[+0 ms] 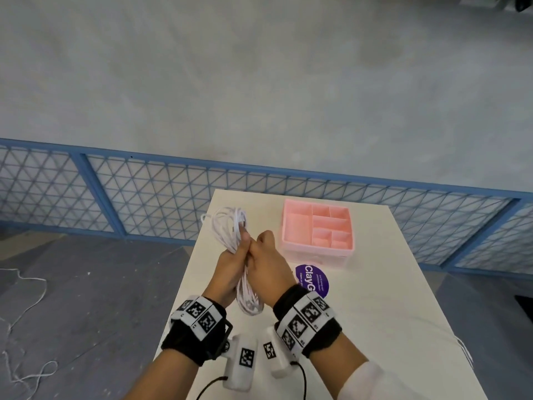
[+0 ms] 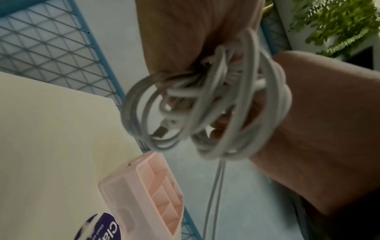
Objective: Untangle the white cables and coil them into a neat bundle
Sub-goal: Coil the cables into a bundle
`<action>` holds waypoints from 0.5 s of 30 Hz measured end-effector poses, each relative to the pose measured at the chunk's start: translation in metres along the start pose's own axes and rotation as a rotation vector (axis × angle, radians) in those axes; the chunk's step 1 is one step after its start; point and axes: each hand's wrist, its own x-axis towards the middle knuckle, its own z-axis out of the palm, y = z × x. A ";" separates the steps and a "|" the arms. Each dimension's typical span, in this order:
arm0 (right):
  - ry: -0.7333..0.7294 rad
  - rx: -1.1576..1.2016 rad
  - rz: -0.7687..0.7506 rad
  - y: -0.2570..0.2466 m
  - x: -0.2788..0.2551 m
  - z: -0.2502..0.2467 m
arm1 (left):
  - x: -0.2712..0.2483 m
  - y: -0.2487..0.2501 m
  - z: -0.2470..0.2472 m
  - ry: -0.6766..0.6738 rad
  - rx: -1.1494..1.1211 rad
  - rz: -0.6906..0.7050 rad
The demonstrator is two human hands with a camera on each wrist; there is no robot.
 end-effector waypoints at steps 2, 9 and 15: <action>0.009 0.105 -0.039 -0.002 0.003 -0.003 | 0.000 0.002 0.002 0.010 -0.055 0.023; 0.237 0.551 0.079 0.014 0.003 -0.011 | 0.009 0.006 0.003 0.066 -0.088 0.038; -0.032 0.311 0.090 0.049 -0.002 -0.025 | 0.021 0.010 -0.016 0.074 0.003 0.142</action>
